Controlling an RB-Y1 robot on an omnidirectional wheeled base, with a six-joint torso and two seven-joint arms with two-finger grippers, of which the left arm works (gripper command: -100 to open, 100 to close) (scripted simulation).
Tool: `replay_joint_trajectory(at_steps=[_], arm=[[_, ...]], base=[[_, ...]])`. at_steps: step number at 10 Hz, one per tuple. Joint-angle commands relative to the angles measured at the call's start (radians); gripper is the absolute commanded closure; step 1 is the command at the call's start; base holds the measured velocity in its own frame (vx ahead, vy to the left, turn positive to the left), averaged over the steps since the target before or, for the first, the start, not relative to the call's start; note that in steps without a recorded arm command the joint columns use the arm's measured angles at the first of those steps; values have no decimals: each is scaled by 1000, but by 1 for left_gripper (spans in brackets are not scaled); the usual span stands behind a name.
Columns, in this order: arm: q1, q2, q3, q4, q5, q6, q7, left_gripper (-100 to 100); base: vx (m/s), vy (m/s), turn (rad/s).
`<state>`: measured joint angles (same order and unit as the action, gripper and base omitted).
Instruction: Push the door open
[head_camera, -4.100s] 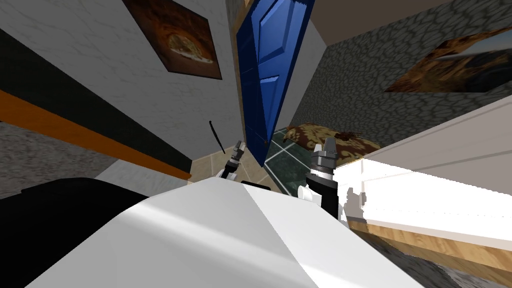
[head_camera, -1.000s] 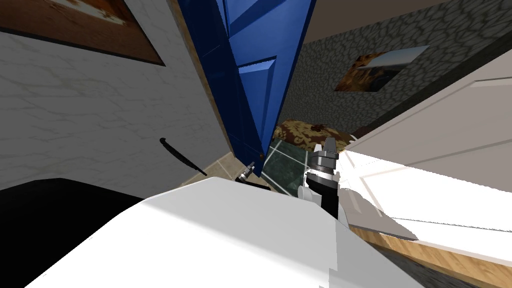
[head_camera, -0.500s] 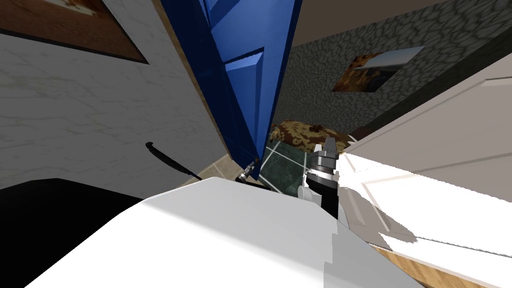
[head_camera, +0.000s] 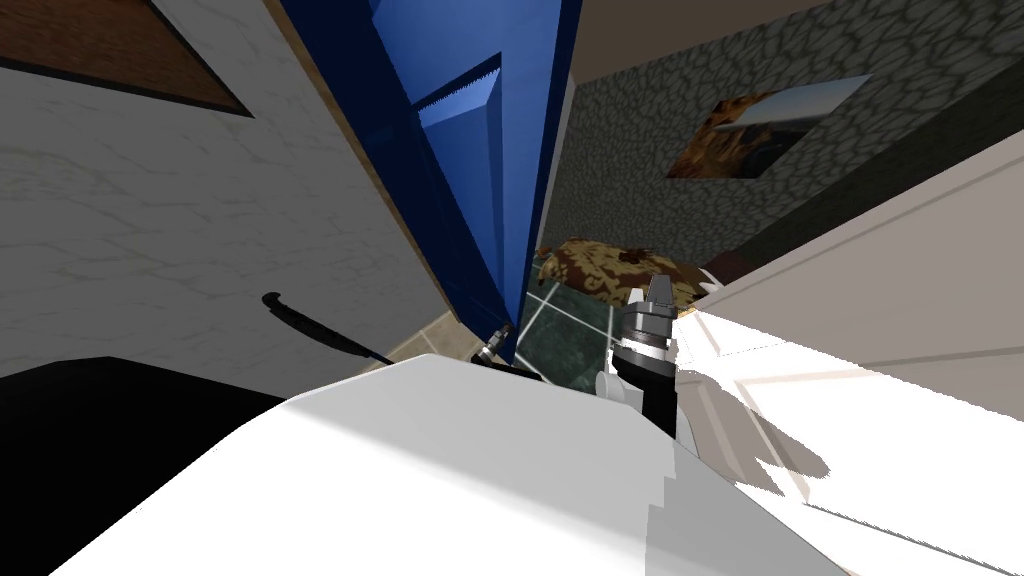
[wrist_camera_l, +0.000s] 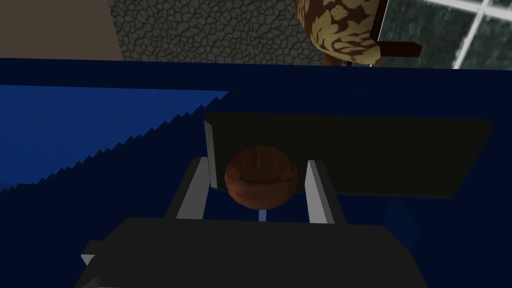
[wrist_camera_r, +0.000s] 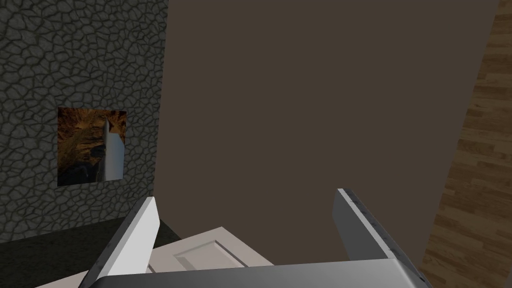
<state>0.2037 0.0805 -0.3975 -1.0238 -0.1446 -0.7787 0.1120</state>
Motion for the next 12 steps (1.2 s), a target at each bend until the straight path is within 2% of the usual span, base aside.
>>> replay_joint_trajectory(at_steps=[1, 5, 10, 12], arm=[[0, 0, 0, 0, 0, 1, 0, 100], [0, 0, 0, 0, 0, 1, 0, 100], [-16, 2, 46, 18, 19, 12, -16, 100], [-25, 1, 68, 26, 28, 15, -23, 100]], base=[[-23, 9, -17], [-8, 4, 2], [137, -84, 35], [171, -139, 50]])
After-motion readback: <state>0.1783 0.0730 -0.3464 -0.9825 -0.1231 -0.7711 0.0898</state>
